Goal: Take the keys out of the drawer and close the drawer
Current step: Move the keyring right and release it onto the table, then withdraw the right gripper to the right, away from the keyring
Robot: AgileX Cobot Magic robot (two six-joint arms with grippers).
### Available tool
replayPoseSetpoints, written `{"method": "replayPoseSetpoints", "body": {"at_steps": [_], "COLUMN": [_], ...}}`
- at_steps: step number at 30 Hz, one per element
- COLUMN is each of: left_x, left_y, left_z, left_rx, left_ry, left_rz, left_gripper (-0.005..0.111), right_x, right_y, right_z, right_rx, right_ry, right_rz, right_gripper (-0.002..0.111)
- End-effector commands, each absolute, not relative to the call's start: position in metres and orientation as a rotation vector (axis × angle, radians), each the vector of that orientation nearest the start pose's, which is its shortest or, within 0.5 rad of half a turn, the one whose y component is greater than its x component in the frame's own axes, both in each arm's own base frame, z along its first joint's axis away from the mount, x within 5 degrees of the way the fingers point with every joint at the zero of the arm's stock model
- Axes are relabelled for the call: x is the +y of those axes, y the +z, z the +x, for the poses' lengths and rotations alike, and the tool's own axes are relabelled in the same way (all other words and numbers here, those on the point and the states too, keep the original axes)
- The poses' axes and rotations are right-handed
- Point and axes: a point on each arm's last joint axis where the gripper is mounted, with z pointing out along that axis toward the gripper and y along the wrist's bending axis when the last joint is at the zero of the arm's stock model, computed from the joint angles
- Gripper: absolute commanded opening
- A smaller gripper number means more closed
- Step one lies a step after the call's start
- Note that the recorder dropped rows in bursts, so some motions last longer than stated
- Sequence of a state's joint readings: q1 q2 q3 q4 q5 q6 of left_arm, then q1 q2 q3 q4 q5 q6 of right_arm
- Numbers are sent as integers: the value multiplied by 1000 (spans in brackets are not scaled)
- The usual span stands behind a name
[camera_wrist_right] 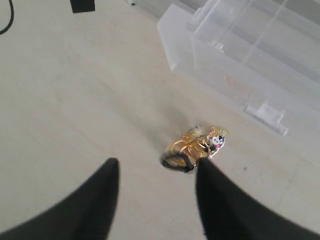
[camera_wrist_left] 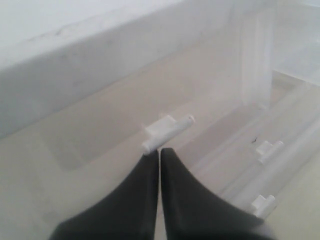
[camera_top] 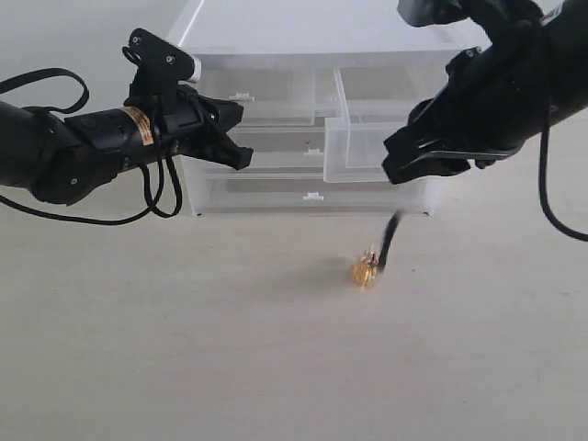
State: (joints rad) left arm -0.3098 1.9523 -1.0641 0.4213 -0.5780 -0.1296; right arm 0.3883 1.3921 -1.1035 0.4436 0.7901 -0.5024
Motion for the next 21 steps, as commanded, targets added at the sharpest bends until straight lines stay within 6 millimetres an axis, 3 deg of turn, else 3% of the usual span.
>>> {"method": "replayPoseSetpoints", "body": {"at_steps": [1,4,9,13,15,21], "left_x": [-131,-131,-131,-128,-128,-128], "left_y": [203,203,203,220,228,227], "left_z": [411,411,411,406,405,405], "left_rx": [1671,1671,1690,1701,1680,1685], "left_ry": [-283,-283,-277,-259,-259,-255], "left_rz": [399,399,401,399,396,400], "left_gripper": [4,4,4,4,4,4], "right_x": [135,131,125,108,103,91], "right_y": [308,308,316,322,304,250], "right_z": [257,252,242,227,219,215], "right_rx": [2383,2424,2411,2363,2312,2061], "right_ry": [501,486,426,308,314,299], "right_rz": [-796,-806,-875,-759,-667,-312], "right_gripper": [54,-1,0,0,0,0]}}
